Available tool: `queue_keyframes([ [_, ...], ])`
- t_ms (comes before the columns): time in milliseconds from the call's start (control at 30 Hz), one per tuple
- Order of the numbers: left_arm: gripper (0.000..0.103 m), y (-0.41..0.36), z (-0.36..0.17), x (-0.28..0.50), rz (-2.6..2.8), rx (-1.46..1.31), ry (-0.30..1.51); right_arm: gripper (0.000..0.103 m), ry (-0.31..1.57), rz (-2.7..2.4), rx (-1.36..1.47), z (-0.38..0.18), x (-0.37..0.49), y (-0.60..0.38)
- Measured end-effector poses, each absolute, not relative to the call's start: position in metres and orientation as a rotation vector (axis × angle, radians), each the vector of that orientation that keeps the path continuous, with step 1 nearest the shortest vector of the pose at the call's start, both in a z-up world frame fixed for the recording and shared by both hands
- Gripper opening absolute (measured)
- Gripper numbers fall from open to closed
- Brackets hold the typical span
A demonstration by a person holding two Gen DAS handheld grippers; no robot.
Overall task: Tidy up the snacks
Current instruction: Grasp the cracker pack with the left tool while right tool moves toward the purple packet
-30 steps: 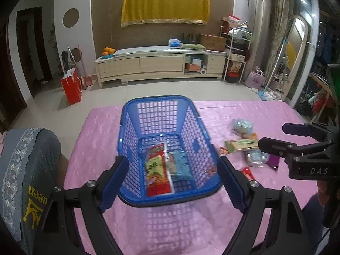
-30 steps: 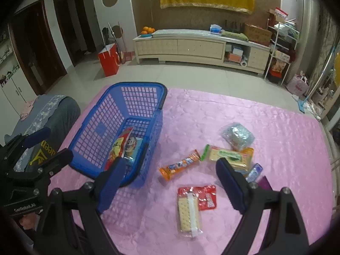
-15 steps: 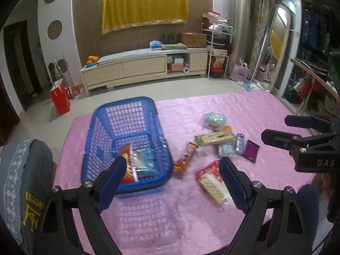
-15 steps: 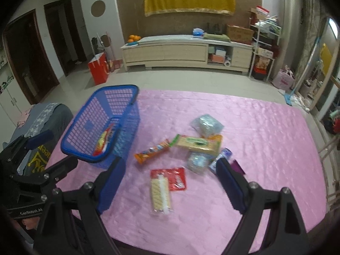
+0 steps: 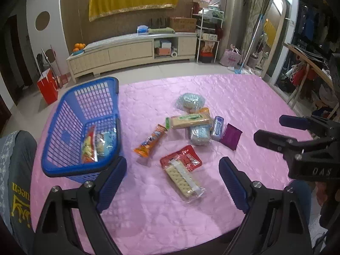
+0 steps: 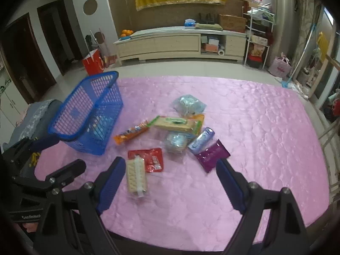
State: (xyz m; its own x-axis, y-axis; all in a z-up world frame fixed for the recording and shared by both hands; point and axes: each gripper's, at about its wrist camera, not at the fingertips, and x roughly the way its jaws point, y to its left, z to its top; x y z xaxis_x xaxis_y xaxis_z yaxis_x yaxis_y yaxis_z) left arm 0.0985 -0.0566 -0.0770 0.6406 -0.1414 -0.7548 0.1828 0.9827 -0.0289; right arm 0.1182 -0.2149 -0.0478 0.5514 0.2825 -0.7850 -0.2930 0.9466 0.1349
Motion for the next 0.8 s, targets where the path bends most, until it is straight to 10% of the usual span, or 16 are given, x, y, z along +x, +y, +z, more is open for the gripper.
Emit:
queue_keyframes([
  [800,0.087,-0.086,-0.224,0.15,-0.103,-0.043,1.181,0.09,1.092,0.228,-0.1,-0.16,0.153,-0.232],
])
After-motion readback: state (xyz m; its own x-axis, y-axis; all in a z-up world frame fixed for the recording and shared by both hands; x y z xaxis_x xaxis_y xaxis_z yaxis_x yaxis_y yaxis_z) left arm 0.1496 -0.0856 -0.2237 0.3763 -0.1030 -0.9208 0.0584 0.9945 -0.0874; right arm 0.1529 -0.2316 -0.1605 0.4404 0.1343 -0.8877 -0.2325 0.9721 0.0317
